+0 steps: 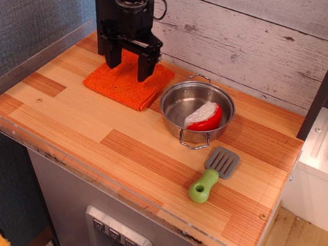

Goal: Slide orange cloth down, to bottom edge of table.

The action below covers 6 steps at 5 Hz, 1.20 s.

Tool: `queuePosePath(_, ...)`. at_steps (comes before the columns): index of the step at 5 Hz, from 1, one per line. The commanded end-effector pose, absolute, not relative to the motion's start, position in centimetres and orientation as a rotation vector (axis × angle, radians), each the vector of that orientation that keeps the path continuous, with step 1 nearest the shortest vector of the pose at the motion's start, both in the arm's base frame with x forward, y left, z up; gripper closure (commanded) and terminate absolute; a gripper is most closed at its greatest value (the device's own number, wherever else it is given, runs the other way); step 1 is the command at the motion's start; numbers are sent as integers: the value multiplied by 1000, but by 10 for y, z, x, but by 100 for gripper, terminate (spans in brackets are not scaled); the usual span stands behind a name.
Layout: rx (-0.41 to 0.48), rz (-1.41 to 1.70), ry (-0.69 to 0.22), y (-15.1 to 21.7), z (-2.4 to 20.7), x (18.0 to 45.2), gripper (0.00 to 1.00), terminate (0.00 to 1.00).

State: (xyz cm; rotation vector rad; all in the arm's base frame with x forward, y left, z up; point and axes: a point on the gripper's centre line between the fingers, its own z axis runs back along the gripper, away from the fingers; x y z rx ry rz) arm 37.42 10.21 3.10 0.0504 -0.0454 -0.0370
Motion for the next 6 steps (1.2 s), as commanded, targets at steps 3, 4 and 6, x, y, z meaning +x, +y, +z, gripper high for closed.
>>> queuePosePath(3, 30, -142, 12, 108, 1, 352, 0, 0)
queuePosePath(4, 20, -152, 29, 104, 3, 346, 0, 0)
queuePosePath(6, 28, -221, 0, 102, 17, 317, 0, 0)
